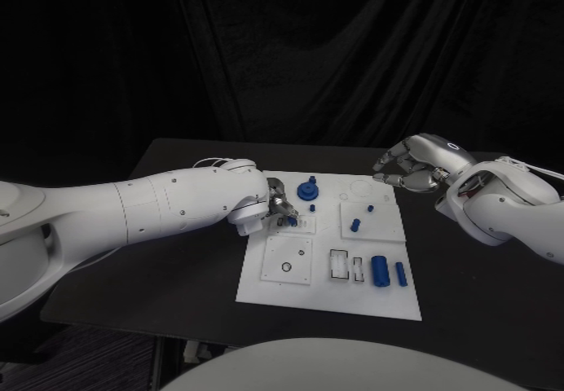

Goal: Assemble the parts on the task board

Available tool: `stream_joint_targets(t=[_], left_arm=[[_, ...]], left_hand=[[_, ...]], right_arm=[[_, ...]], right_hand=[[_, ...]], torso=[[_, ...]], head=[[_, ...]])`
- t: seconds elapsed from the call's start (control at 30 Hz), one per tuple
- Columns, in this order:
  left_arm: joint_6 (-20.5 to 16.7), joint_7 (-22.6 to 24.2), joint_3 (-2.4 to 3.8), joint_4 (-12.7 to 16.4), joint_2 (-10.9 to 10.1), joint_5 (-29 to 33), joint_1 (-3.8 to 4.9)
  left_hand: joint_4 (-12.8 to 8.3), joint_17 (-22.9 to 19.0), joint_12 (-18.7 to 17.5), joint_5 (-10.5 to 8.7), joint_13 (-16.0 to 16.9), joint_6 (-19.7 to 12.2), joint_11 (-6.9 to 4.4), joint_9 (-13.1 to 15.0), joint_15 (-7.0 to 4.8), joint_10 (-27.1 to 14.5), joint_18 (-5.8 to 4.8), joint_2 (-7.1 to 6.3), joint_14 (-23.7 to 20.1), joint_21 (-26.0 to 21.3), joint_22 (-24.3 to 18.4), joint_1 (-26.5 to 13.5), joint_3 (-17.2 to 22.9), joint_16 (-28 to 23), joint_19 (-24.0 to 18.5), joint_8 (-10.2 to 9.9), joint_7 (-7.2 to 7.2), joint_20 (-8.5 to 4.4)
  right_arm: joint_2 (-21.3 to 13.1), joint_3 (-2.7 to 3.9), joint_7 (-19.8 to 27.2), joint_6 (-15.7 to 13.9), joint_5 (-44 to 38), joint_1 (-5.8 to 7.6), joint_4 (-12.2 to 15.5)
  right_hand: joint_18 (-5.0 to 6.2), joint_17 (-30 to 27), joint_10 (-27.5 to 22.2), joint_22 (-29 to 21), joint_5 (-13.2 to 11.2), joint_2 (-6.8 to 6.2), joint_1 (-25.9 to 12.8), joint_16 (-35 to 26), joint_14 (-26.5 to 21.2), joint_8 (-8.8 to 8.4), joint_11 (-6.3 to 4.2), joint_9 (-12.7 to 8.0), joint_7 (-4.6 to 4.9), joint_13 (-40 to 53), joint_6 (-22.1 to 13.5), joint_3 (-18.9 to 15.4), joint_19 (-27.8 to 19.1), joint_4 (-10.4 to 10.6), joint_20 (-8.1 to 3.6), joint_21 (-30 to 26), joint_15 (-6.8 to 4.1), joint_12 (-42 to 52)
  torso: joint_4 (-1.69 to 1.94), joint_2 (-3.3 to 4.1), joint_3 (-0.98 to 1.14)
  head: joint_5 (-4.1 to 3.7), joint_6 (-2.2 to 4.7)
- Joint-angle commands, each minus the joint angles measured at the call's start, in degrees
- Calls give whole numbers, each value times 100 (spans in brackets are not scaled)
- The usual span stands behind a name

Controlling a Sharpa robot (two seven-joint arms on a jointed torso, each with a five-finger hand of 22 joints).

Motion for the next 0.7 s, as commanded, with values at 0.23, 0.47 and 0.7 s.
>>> stream_joint_targets(t=[0.23,0.47,0.7], left_arm=[[109,13,-1,12,15,-238,-10],[133,5,-1,20,29,-244,-10],[153,-2,-1,45,30,-245,-11]], left_hand=[[-42,1507,-4,-33,1499,65,4,2,-8,597,-61,11,615,-31,1464,-30,97,15,545,-34,-87,7],[-41,1507,-4,-38,1499,69,4,5,-8,597,-61,12,615,-31,1464,-34,105,15,545,-34,-88,7],[-41,1507,-4,-38,1499,69,4,5,-8,597,-61,12,615,-31,1464,-34,105,15,545,-34,-88,7]], right_arm=[[6,4,-128,48,-13,-16,-4],[10,4,-137,57,-13,-17,-7],[17,4,-145,66,-13,-18,-9]], right_hand=[[-28,1510,596,1072,-30,58,3,17,604,-18,20,-4,2,1509,5,10,37,0,3,8,-10,15],[-28,1510,596,1072,-29,59,1,17,604,-20,20,-4,2,1509,4,9,38,1,3,8,-10,15],[-28,1510,596,1072,-28,60,2,17,604,-23,20,-5,3,1509,0,9,38,1,3,7,-10,15]], torso=[[3,2,-1],[0,0,0],[-2,-1,1]], head=[[-1,-1],[10,-1],[15,-1]])
